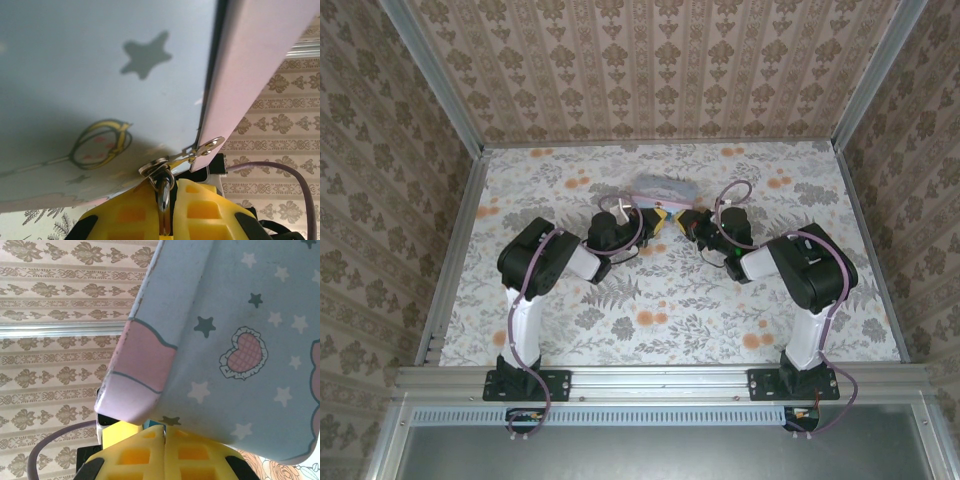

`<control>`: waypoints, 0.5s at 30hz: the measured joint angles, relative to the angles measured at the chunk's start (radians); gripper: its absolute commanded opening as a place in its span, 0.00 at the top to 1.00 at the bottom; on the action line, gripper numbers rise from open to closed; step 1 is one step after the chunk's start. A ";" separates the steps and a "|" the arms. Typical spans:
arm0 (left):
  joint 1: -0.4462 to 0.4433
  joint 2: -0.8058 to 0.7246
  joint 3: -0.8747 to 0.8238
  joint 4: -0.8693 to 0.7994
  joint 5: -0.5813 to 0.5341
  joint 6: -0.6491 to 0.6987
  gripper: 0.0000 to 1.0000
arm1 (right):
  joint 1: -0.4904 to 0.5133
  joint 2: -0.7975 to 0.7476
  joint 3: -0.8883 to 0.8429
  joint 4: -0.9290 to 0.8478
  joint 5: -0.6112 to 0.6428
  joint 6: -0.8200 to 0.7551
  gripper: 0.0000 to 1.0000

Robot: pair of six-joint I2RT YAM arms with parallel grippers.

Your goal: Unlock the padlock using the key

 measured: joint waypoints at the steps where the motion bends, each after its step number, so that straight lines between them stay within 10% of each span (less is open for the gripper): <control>1: 0.000 0.000 0.000 0.000 -0.001 0.000 1.00 | 0.000 0.000 0.002 -0.004 0.000 0.000 1.00; 5: 0.000 0.000 0.000 -0.001 -0.003 0.000 1.00 | 0.000 0.003 0.003 -0.006 0.000 -0.003 1.00; 15: 0.017 0.009 -0.030 -0.010 0.046 0.032 1.00 | 0.009 -0.010 -0.010 -0.020 -0.045 -0.064 0.48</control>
